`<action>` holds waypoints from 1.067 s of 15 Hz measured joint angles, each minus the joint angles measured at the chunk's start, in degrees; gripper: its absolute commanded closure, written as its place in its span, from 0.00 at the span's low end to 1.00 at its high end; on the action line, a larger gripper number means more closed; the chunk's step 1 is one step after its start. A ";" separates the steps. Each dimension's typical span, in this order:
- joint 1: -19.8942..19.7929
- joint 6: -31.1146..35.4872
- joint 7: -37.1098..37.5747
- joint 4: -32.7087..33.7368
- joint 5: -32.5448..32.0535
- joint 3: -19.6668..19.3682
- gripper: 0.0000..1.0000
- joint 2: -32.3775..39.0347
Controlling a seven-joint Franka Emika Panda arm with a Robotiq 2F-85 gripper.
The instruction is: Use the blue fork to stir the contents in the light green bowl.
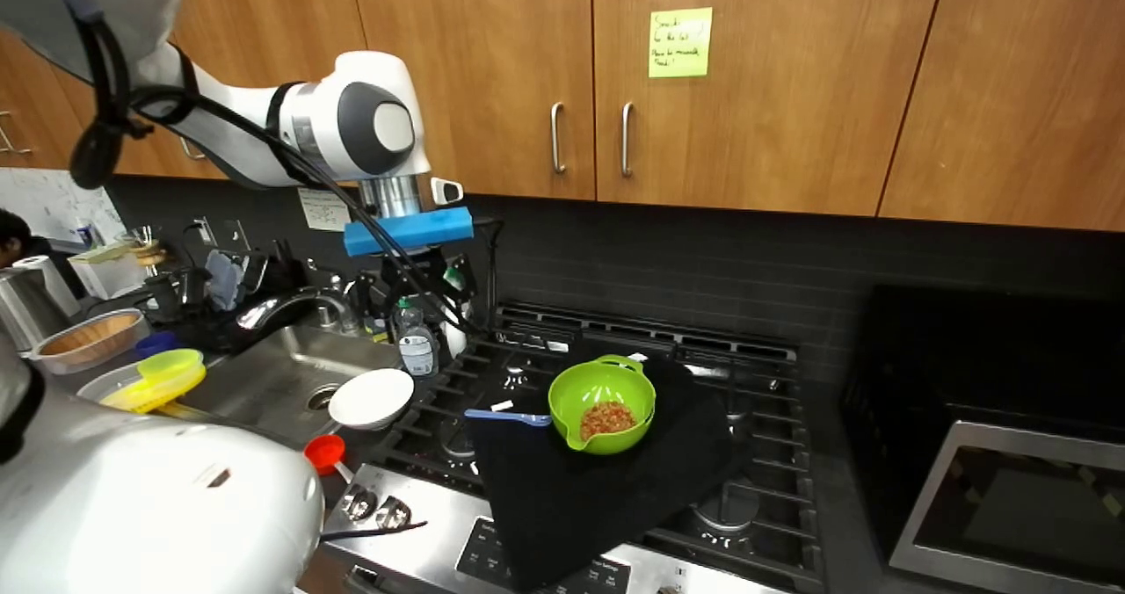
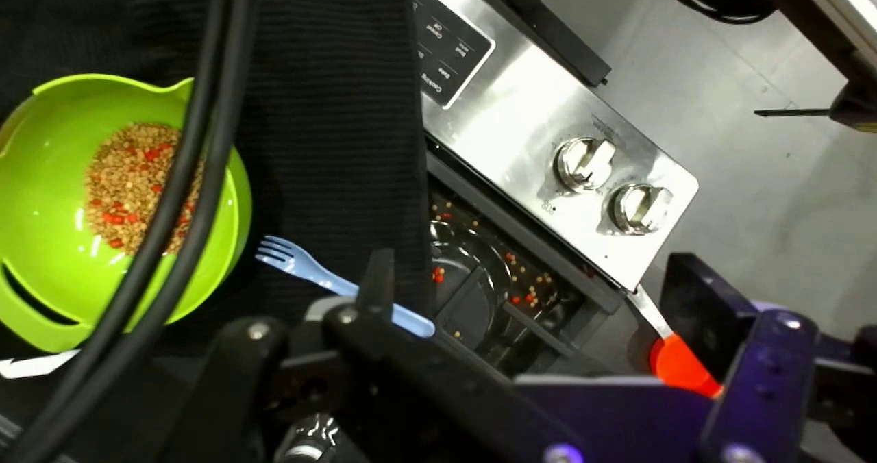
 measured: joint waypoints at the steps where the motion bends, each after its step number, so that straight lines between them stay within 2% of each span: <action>1: -0.01 0.00 0.01 0.05 0.04 0.00 0.00 0.26; 6: 0.06 0.33 -1.09 0.10 0.21 -0.08 0.00 -0.07; 11: 2.37 6.50 -12.89 -0.99 0.15 -0.21 0.00 -0.08; 16: 5.42 13.99 -24.49 -4.92 0.18 -0.17 0.00 -0.08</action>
